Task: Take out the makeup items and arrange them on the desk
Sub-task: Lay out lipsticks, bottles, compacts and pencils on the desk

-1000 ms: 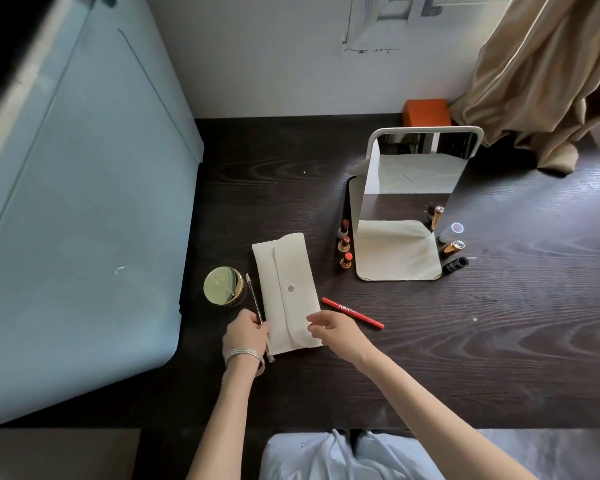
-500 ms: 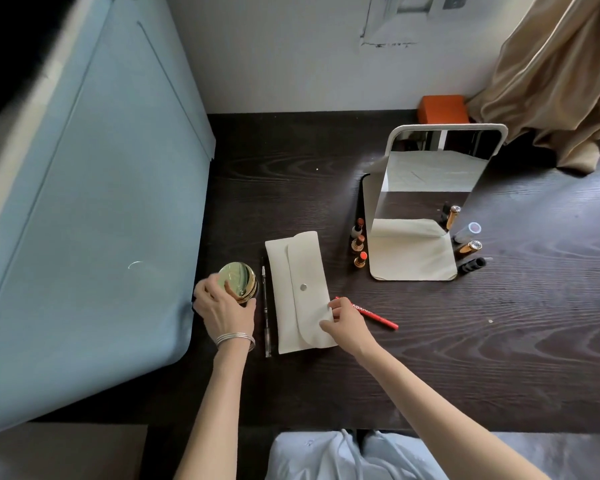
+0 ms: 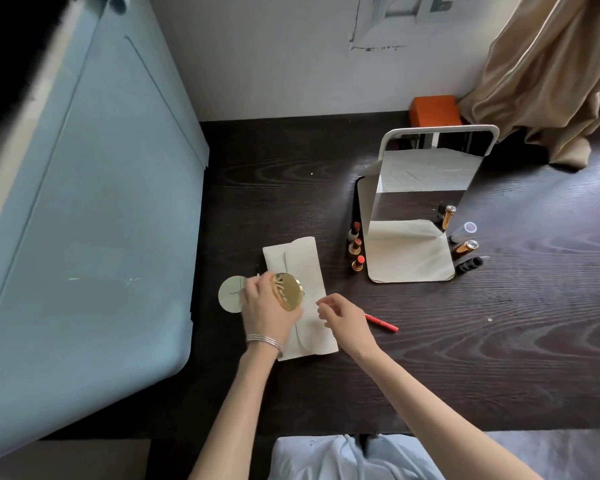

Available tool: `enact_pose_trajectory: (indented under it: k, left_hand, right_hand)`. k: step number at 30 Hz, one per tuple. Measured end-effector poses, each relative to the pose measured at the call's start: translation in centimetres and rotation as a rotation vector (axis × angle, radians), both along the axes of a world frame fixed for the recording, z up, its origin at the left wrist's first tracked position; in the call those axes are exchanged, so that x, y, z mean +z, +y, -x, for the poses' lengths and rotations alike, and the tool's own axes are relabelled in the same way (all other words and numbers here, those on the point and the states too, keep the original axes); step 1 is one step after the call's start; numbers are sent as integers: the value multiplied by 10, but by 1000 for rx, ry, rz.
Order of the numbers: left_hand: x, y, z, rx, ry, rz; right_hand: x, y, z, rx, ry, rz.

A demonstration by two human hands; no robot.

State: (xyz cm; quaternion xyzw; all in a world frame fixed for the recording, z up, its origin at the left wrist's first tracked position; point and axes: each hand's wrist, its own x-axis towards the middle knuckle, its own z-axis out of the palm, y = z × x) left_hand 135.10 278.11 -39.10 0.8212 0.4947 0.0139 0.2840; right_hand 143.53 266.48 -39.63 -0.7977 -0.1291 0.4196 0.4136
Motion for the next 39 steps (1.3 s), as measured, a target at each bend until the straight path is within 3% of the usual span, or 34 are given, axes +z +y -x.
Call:
enact_pose_trajectory:
  k: [6,10,13,18,22,29,39]
  left_hand:
    - [1,-55,-35,-203,-21,195]
    - [0,-80,-48,-278,-23,222]
    - [3,-88,-55,-326,-53,248]
    - [13,-100,-71,-538,-30,260]
    - [17,-109,-84,-631,29,232]
    - [19,-117,-98,-451,-26,365]
    - [10,-132,-109,-421,77,312]
  right_hand:
    - [7,-20,-20,-308,403,-163]
    - [6,-43,-38,-481,805,-318]
    - [7,-57,-50,-551,954,-394]
    - [3,-78,-62,-618,937,-496]
    - [10,-94,-74,-511,888,-473]
    - [8,-126,-95,-50,702,-394]
    - [4,-145,-105,43,511,-338]
